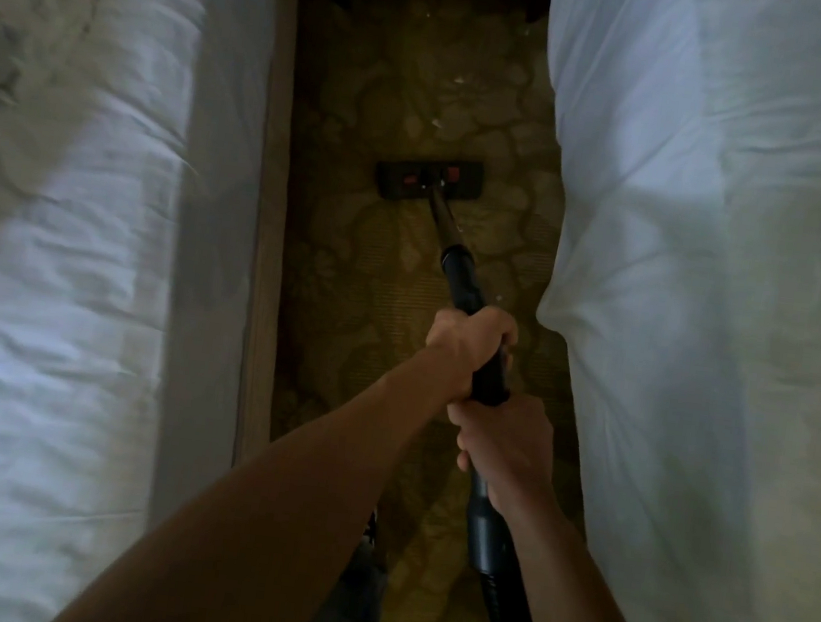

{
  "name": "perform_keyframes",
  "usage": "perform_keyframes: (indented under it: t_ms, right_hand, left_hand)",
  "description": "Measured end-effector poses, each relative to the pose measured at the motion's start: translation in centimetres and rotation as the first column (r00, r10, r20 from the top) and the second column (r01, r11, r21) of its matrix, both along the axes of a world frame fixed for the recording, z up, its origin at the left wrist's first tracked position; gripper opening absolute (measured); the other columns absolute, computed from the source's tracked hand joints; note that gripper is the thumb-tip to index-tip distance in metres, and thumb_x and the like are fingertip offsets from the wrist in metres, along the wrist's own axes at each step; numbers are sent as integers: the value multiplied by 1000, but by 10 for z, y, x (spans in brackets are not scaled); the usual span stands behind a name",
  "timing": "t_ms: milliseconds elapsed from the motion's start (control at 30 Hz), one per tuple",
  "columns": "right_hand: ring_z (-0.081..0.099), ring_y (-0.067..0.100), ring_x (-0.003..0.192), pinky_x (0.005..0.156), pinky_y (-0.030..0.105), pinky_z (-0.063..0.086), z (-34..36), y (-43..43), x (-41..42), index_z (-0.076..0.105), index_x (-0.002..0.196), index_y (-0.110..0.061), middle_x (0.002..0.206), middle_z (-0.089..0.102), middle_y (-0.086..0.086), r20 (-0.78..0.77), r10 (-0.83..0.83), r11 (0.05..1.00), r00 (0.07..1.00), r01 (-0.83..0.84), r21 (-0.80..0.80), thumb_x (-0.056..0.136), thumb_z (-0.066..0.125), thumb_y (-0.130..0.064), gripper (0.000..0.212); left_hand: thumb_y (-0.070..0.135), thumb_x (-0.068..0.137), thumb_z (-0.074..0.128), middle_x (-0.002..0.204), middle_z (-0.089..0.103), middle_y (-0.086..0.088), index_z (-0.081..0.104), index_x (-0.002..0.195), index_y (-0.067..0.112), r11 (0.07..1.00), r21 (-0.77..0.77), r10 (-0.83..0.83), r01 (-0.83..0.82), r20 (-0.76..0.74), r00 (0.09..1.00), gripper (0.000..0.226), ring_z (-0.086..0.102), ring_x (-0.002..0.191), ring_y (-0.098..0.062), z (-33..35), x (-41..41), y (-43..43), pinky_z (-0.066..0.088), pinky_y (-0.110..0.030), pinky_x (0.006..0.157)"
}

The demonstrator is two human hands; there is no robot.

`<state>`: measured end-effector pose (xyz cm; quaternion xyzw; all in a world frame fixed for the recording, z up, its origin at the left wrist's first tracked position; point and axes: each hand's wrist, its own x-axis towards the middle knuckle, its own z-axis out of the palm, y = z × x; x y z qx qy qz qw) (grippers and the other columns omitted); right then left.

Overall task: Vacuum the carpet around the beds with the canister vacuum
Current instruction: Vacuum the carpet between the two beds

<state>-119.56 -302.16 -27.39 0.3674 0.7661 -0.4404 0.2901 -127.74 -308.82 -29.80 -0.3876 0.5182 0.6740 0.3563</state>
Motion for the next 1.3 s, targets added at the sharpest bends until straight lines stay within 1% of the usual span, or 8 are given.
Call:
perform_keyframes:
  t_ms: [267,500,600,700,900,1167,1233,1300]
  right_hand:
    - [56,10,43,47,25,47,14,32,63,68,78,-9,60,64,2,4,2,999,1000,-2,-32,83,72,-14,8]
    - [59,13,46,49,27,49,19,84,151,68,79,-7,60,66,3,-1,35,999,999,-35,13,83,73,-21,15]
    - [57,13,46,52,28,48,23,110,193,66,72,-9,56,63,1,-2,92,994,996,-92,64,84,72,-23,19]
    - [61,19,51,52,29,47,28,132,227,66,72,-6,60,68,10,10,83,993,997,-83,88,84,71,-22,20]
    - [74,32,64,66,45,63,26,168,285,70,78,-5,70,76,14,63,75,993,995,-80,89,86,71,-22,19]
    - [66,21,55,67,41,62,30,179,303,70,80,-5,73,76,15,86,73,995,994,-78,57,86,68,-20,15]
    - [65,21,57,69,43,63,27,174,290,69,81,-7,72,75,12,62,89,995,994,-91,40,88,68,-21,16]
    - [64,17,55,61,36,59,21,165,272,70,84,-6,70,73,9,54,71,997,996,-72,20,85,70,-22,16]
  left_hand:
    - [-3,74,63,69,56,-11,57,114,-2,1000,18,-2,2,16,1000,40,55,49,-18,13,60,32,49,-22,40]
    - [-2,75,63,69,56,-10,53,130,-8,999,8,-34,34,-1,999,56,56,49,-17,24,147,82,48,-21,39]
    - [-3,76,63,72,56,-11,54,126,-7,999,31,-33,33,0,999,51,56,51,-18,27,188,109,50,-23,42]
    - [-1,76,64,70,56,-10,56,110,-2,998,36,-55,55,8,998,35,56,51,-18,25,223,132,50,-25,43]
    - [1,77,67,70,58,-9,51,121,-2,997,34,-70,69,30,997,47,59,54,-19,22,284,171,51,-29,47]
    - [0,75,67,70,59,-8,53,123,-3,998,6,-60,60,33,998,50,59,55,-19,31,303,183,52,-28,48]
    - [-1,76,67,68,59,-8,56,116,-5,998,-6,-57,58,27,998,42,58,53,-18,33,290,176,50,-25,44]
    - [-2,77,65,66,57,-8,56,107,-1,999,-11,-47,47,25,999,32,56,51,-17,31,271,165,49,-22,41]
